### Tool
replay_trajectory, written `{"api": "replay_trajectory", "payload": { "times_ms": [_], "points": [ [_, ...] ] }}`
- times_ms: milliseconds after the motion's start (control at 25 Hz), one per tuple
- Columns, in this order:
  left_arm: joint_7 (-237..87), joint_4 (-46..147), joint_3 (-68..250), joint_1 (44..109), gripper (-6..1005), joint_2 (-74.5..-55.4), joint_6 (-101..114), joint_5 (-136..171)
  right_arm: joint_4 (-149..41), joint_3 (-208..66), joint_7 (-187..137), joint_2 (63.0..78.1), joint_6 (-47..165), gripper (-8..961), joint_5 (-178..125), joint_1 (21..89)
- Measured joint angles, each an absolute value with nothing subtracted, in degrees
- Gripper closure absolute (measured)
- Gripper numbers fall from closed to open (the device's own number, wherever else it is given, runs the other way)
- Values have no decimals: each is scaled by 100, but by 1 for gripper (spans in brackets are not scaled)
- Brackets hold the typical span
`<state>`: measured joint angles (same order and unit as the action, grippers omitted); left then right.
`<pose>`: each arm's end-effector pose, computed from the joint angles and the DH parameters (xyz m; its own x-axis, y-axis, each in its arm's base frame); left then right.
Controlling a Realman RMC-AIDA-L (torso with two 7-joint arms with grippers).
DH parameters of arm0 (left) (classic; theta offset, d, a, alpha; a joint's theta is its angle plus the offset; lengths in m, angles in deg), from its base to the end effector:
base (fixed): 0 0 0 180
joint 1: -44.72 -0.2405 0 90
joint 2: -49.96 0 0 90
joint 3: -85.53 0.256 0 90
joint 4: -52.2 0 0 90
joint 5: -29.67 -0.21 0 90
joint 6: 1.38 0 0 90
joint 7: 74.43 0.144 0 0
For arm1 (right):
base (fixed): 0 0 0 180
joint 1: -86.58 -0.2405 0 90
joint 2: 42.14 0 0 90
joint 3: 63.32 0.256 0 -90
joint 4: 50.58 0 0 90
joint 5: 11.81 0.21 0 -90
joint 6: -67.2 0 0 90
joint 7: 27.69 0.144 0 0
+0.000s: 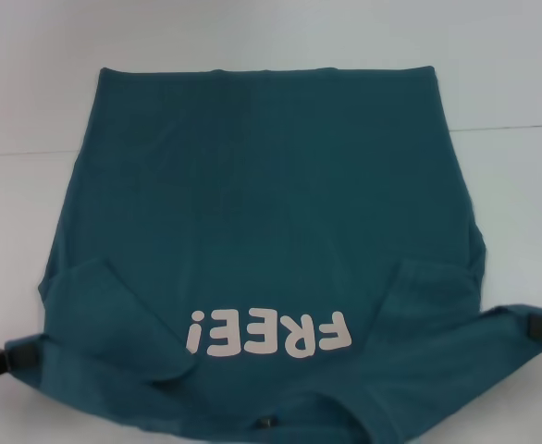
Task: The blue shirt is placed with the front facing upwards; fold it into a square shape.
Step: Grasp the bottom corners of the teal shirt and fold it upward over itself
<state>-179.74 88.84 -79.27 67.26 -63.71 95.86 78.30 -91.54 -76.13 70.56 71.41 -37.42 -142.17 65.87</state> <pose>-0.3543 0.2701 0.0618 0.3008 0.7715 0.5606 0.9184 -0.3928 0.0478 0.3503 0.2540 0.0815 0.4229 -0.6894 -0.5882 -0.8518 -0.5239 0.0016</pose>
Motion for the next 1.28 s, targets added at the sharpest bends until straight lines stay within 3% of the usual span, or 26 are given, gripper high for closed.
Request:
{"api": "replay_trajectory", "payload": {
  "times_ms": [1280],
  "points": [
    [-17849, 8735, -7917, 7420, 944, -6555, 7873, 8199, -8760, -7529, 6925, 7107, -2472, 912, -13488, 6249]
  ]
}}
